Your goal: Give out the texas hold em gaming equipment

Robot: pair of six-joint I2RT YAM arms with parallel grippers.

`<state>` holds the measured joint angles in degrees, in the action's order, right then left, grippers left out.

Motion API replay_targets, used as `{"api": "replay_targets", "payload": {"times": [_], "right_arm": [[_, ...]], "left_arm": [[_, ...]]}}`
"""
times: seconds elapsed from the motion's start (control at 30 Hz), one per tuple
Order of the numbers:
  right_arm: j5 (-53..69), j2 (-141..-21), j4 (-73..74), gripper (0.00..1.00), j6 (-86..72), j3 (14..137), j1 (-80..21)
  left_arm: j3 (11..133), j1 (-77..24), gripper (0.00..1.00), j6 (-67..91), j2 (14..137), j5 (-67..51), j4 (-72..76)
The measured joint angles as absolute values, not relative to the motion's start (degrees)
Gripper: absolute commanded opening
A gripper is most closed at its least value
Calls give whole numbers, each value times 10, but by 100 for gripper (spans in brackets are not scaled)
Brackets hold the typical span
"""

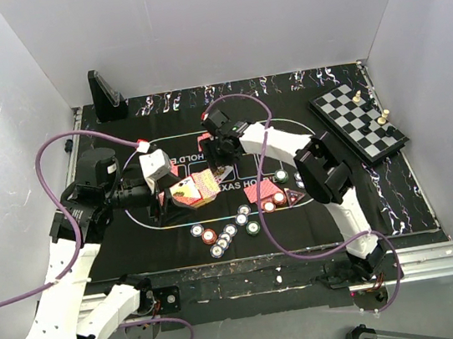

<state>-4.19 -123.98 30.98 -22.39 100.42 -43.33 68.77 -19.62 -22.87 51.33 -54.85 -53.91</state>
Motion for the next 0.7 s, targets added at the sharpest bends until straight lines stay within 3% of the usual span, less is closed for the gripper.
{"api": "replay_targets", "payload": {"times": [0.33,0.7], "right_arm": [[-41,-1290,302,68,-226,1041,-440],[-52,-1266,246,67,-231,983,-439]], "left_arm": [[688,-196,0,-226,513,-548,-533],[682,-196,0,-222,512,-549,-522]]}}
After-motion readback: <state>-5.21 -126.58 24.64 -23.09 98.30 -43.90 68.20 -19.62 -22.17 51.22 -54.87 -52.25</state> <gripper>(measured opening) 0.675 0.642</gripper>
